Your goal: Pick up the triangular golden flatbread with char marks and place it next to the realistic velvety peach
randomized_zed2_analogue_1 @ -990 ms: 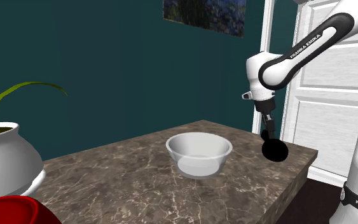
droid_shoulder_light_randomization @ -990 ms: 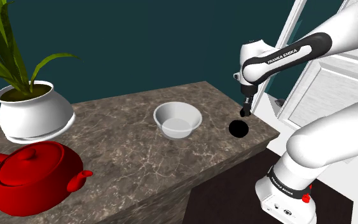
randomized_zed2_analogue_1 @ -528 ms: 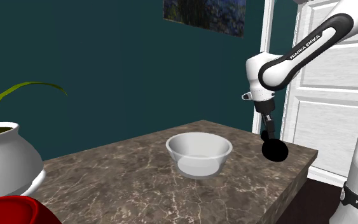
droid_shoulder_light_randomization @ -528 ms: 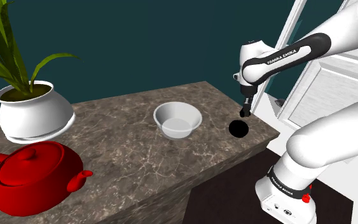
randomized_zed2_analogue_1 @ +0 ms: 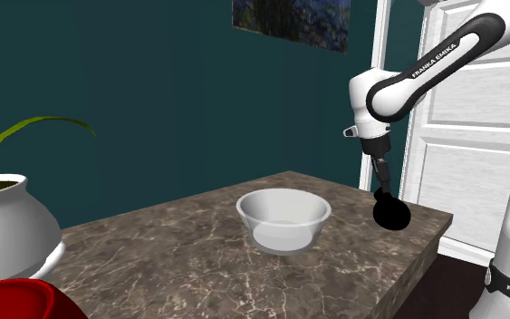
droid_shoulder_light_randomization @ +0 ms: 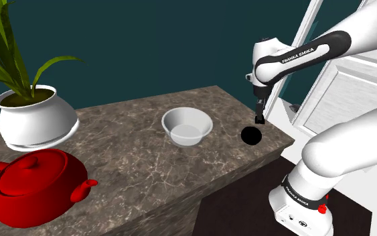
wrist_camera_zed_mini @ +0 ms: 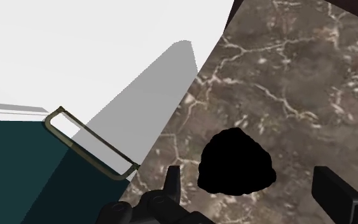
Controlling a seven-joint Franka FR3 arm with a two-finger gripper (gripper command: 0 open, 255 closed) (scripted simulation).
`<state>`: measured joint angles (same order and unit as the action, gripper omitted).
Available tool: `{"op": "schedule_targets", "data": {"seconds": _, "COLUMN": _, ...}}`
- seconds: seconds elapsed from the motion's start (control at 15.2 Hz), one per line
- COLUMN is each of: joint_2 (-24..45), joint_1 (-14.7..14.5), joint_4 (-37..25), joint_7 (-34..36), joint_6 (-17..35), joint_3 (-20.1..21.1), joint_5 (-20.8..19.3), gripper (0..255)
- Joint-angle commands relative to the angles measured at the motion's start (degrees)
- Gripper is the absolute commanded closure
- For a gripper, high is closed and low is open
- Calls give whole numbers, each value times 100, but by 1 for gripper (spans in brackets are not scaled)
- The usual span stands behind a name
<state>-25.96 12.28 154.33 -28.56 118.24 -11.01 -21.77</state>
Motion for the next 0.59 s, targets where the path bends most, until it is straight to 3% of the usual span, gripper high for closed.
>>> {"op": "schedule_targets", "data": {"seconds": 0.0, "joint_2": -164, "joint_1": -75, "joint_4": -202, "joint_7": -9, "joint_6": -388, "joint_3": 99, "joint_5": 124, "gripper": 0}}
{"op": "schedule_targets", "data": {"seconds": 0.53, "joint_2": -214, "joint_1": -101, "joint_4": -316, "joint_7": -22, "joint_6": -556, "joint_3": 136, "joint_5": 173, "gripper": 0}}
